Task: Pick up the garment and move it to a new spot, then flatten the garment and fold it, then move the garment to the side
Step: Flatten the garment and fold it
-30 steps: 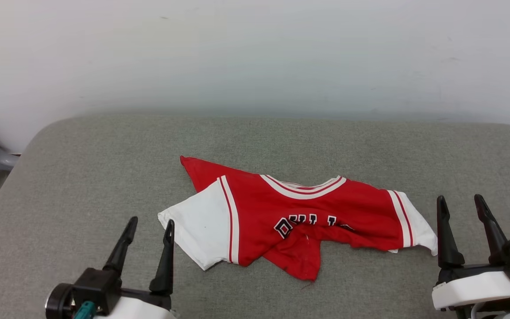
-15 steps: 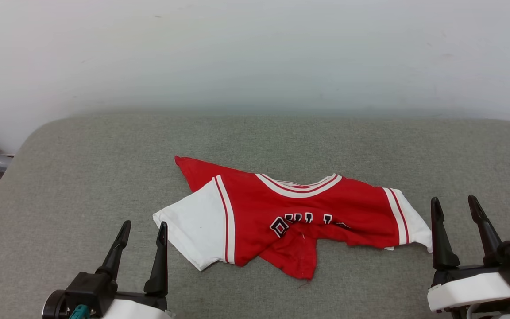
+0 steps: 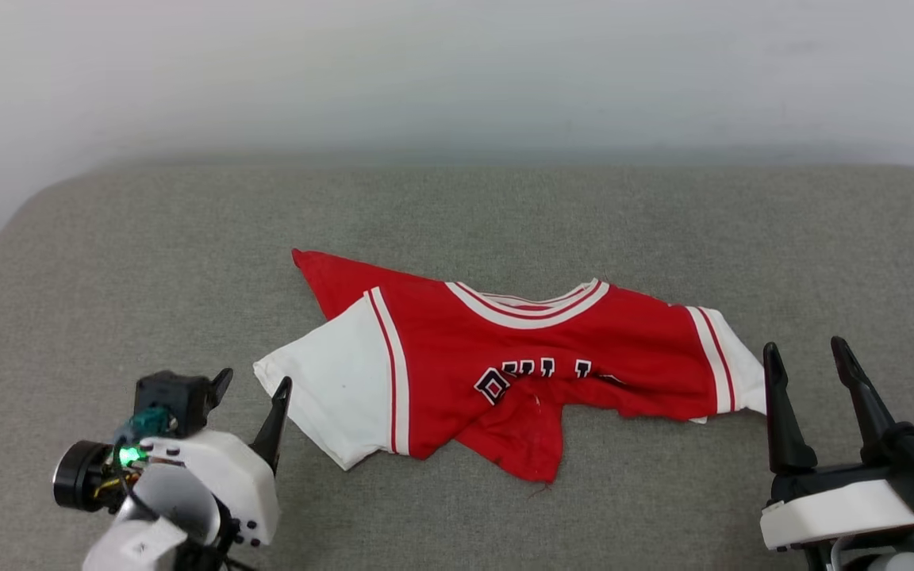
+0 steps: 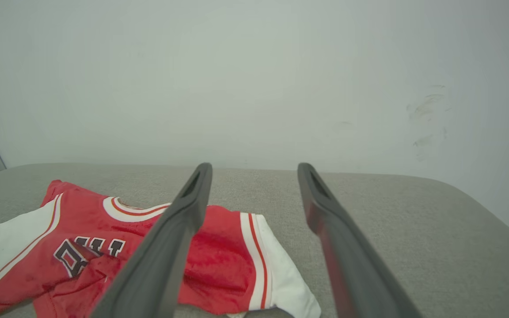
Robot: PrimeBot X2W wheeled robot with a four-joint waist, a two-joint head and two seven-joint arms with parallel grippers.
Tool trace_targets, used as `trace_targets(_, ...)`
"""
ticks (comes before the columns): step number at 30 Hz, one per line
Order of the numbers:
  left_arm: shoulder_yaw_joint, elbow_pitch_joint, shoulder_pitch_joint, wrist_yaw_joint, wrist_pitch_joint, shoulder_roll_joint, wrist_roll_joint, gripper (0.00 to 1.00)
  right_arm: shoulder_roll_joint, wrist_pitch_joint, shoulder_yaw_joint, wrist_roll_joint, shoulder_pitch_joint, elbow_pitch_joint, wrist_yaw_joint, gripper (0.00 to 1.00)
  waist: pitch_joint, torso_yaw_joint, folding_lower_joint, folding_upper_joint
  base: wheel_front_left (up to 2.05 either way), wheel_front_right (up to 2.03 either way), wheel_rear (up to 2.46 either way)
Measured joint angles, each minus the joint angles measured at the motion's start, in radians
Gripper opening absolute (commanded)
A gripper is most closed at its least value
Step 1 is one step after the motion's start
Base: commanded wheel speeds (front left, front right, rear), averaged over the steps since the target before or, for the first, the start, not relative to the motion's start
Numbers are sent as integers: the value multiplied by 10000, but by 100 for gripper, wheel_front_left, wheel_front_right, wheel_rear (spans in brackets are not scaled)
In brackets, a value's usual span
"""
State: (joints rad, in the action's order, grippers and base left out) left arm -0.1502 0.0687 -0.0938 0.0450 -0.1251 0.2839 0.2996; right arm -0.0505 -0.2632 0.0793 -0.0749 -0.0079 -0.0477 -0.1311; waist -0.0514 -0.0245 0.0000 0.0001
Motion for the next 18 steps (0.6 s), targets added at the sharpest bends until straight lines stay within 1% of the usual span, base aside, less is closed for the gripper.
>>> trace_targets(4,-82,318,-785,144,-2113,433,284,100,-2,2,-79,59,-187,67,0,100,-534,62,1,0,0,0,0)
trace_targets(8,-73,635,-1530,142,-3269,623,485,100,-2,2,-142,130,-397,142,0,100,-1106,157,2,0,0,0,0)
trace_targets(12,-61,1133,-1944,125,-3576,589,648,100,-2,2,-140,151,-564,203,0,100,-1617,301,2,-1,0,0,0)
trace_targets(18,-86,2090,-2440,-21,-3367,556,541,100,-2,2,-111,236,-719,303,0,100,-2181,517,2,0,0,0,0)
